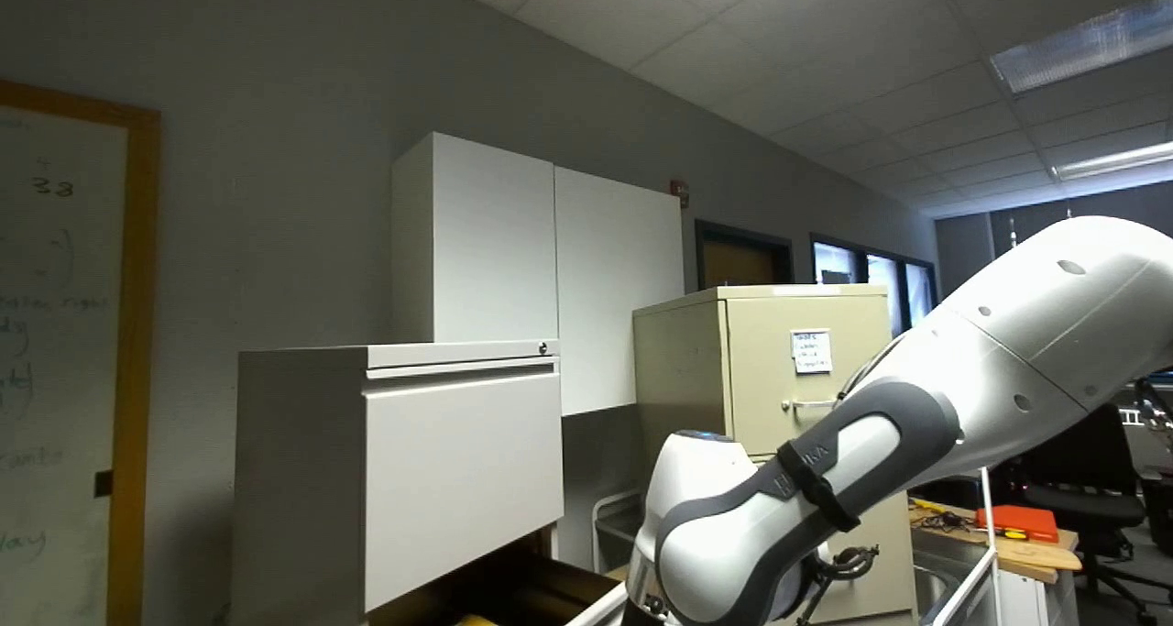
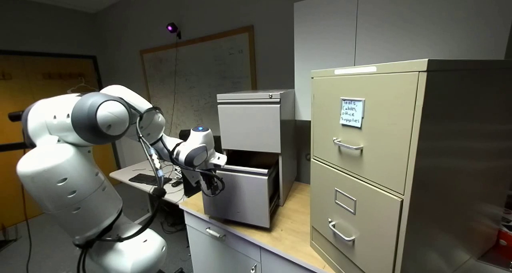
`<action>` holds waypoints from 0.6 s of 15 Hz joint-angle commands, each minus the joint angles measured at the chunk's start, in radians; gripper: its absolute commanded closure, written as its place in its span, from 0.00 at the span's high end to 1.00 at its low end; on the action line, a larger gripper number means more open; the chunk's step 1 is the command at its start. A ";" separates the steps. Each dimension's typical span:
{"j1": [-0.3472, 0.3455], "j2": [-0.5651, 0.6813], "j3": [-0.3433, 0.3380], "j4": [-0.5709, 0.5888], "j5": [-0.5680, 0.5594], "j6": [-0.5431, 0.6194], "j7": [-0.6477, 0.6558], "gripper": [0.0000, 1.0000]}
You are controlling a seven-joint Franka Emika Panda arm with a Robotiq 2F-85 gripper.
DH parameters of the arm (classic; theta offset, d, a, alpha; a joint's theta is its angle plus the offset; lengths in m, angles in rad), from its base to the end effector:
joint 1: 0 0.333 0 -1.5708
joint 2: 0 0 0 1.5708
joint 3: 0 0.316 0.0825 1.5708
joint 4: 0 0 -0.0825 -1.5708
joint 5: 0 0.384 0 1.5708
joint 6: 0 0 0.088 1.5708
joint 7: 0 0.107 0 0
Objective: Close the open drawer
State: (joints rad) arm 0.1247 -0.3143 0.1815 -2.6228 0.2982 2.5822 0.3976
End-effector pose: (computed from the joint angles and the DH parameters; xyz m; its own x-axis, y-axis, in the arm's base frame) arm 0.4155 0.1247 0.3801 0.9273 -0.3341 0.1689 -0.2882 -0.9250 -0.2475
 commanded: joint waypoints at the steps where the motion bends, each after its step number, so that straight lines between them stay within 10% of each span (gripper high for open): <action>1: -0.030 -0.088 0.011 -0.083 -0.019 0.115 0.066 0.20; 6: -0.151 -0.180 0.077 -0.178 -0.081 0.321 0.215 0.00; 9: -0.247 -0.177 0.134 -0.161 -0.092 0.435 0.293 0.05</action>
State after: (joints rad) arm -0.0376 -0.4577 0.2548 -2.7841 0.2308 2.9416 0.5955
